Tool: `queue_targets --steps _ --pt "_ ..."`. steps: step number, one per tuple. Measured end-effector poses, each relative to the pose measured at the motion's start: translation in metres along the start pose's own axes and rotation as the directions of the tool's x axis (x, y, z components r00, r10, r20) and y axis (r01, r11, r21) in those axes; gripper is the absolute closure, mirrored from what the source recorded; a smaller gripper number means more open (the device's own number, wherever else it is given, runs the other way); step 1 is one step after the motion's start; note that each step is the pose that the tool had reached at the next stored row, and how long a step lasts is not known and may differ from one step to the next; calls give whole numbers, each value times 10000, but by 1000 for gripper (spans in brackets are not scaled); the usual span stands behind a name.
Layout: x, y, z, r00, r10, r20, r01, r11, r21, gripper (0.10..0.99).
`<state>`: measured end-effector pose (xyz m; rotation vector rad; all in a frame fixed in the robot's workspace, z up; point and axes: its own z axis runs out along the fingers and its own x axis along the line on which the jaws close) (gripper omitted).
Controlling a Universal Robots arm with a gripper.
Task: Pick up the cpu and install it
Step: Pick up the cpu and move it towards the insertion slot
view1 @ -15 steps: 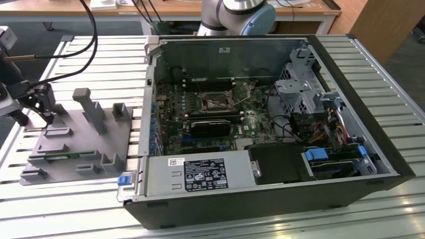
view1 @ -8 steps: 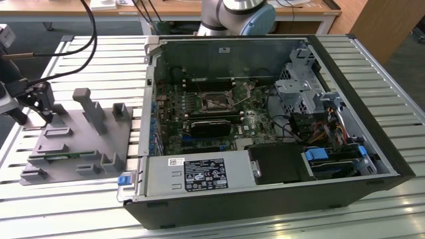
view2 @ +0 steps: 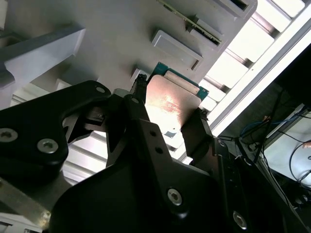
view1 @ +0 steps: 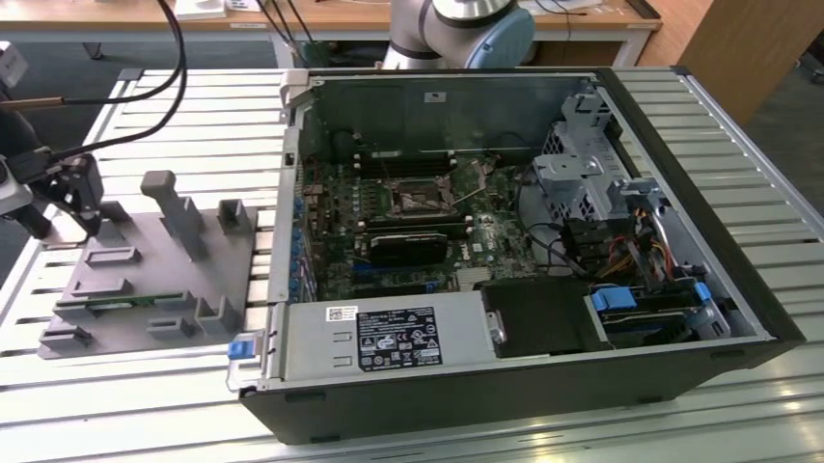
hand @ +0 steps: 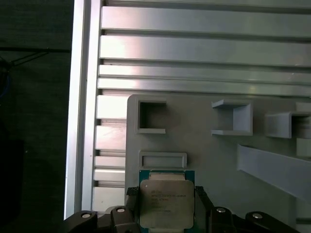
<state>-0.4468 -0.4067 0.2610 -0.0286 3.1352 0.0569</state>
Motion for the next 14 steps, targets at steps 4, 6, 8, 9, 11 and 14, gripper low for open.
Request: queue_targets --steps 4,6,8,9,11,14 --pt "0 5 -25 10000 0 -1 0 10000 1 545" --pt "0 7 -38 10000 0 -1 0 10000 1 545" --pt "0 9 -50 10000 0 -1 0 10000 1 545" --pt "-1 10 -56 10000 0 -1 0 10000 1 545" --pt "-1 12 -70 10000 0 -1 0 10000 1 545" --pt "-1 16 -92 10000 0 -1 0 10000 0 545"
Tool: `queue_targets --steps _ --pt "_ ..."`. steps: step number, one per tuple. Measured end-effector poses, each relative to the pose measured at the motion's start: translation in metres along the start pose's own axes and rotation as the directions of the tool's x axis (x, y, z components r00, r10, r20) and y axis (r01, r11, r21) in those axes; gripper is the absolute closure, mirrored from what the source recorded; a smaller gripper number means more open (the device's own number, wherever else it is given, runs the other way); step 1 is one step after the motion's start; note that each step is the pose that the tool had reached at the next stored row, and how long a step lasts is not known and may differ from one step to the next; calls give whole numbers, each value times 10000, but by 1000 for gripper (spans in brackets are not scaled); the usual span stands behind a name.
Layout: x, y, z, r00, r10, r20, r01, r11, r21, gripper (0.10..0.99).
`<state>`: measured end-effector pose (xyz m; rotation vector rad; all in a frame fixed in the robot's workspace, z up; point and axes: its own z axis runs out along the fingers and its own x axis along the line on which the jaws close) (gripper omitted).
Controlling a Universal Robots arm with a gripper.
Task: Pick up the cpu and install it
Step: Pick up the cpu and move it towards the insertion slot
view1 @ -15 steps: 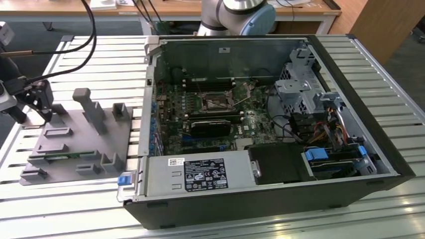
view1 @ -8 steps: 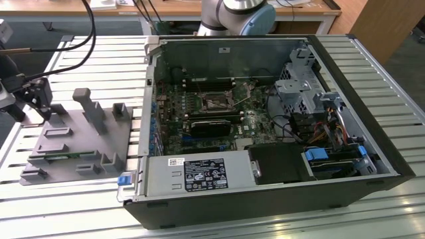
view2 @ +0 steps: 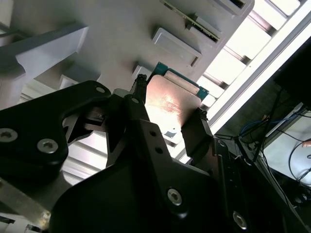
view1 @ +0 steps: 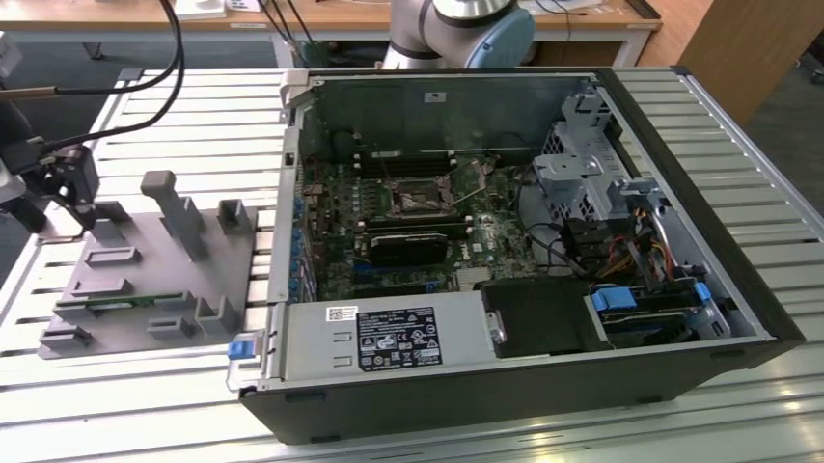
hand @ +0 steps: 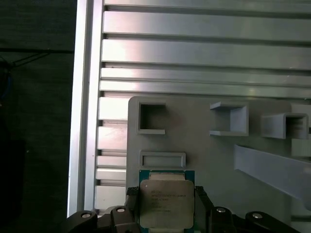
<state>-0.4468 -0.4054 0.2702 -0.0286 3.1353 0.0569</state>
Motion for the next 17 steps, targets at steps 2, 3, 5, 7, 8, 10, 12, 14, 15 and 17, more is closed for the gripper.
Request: queue_targets --steps 2,3,5,7,8,10,12,14,15,17 --pt "0 2 -14 10000 0 0 0 10000 0 545" --pt "0 3 -23 10000 0 -1 0 10000 1 545" --pt "0 5 -39 10000 0 0 0 10000 0 545" --pt "-1 6 -56 10000 0 -1 0 10000 1 545" --pt "0 7 -65 10000 0 0 0 10000 1 545" --pt "-1 10 -80 10000 0 0 0 10000 0 545" --pt "-1 12 -96 10000 0 1 0 10000 0 545" --pt "-1 14 -114 10000 0 1 0 10000 0 545" --pt "-1 15 -123 10000 0 0 0 10000 0 545" --pt "-1 17 -142 10000 0 0 0 10000 0 545"
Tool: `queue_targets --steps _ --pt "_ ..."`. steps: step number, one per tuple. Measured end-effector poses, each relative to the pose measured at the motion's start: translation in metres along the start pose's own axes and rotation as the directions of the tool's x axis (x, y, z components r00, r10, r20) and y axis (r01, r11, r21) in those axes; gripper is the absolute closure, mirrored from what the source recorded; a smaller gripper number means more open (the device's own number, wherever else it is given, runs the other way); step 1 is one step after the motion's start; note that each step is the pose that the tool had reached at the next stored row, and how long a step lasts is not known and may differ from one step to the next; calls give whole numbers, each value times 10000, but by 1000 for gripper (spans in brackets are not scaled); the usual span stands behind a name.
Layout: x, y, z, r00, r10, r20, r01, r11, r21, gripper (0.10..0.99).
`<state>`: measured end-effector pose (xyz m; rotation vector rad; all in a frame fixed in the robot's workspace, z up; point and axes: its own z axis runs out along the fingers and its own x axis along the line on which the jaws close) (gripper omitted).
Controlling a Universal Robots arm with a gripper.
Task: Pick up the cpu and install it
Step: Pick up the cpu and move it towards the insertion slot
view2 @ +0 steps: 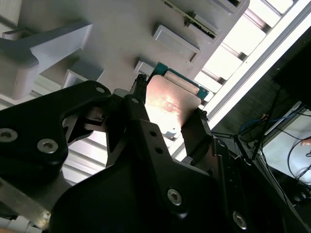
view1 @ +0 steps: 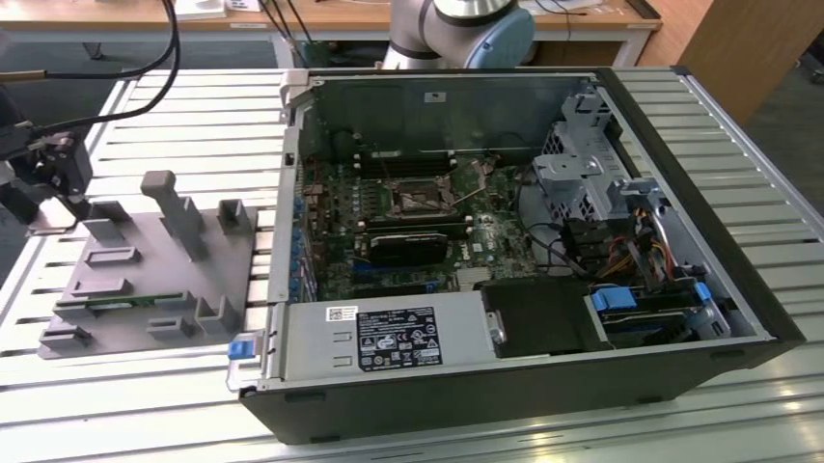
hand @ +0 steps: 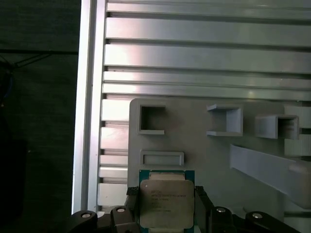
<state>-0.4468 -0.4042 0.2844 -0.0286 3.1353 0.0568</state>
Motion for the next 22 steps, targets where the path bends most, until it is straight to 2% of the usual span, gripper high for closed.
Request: queue_targets --steps 22 --pt "-1 21 -174 10000 0 0 0 10000 0 545"
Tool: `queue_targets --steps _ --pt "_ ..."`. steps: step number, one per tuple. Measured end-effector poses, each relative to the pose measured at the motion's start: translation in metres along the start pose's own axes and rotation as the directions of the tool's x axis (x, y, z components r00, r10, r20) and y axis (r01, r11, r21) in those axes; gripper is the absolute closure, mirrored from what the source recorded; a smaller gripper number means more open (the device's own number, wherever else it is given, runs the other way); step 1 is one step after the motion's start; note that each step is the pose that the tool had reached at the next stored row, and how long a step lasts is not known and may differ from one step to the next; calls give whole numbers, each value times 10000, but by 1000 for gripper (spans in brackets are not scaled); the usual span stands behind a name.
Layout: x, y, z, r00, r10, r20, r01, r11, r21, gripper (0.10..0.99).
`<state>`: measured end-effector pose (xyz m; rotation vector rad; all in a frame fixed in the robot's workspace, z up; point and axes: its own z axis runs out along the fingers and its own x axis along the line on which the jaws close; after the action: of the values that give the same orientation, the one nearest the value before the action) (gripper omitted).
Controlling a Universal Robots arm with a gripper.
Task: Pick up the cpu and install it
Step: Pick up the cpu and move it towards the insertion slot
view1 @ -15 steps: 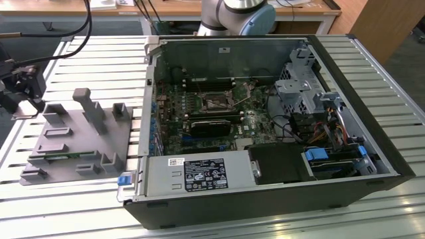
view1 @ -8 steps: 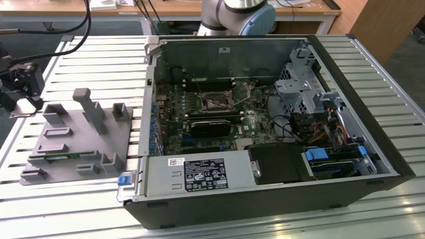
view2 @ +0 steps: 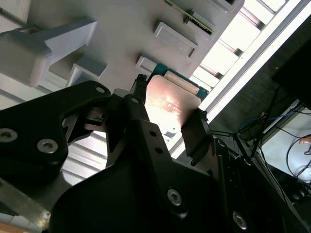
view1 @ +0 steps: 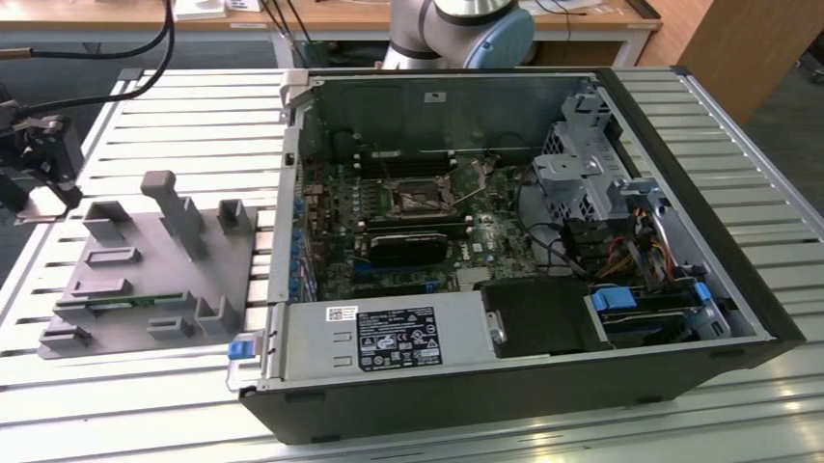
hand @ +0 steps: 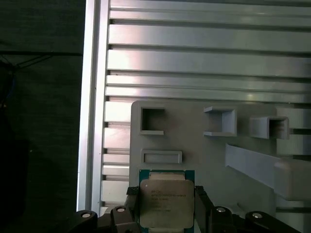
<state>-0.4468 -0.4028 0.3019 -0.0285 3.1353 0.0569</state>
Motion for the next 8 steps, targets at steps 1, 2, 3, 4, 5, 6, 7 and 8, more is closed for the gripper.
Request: queue_targets --steps 1,2,3,4,5,6,7,8 --pt "0 1 -7 10000 0 0 0 10000 0 545" --pt "0 2 -14 10000 0 0 0 10000 0 545" --pt "0 3 -22 10000 0 0 0 10000 0 545" --pt "0 4 -29 10000 0 0 0 10000 0 545" --pt "-1 5 -36 10000 0 1 0 10000 0 545" --pt "0 6 -44 10000 0 1 0 10000 0 545" --pt "-1 7 -51 10000 0 1 0 10000 0 545" --pt "-1 8 -59 10000 0 1 0 10000 0 545"
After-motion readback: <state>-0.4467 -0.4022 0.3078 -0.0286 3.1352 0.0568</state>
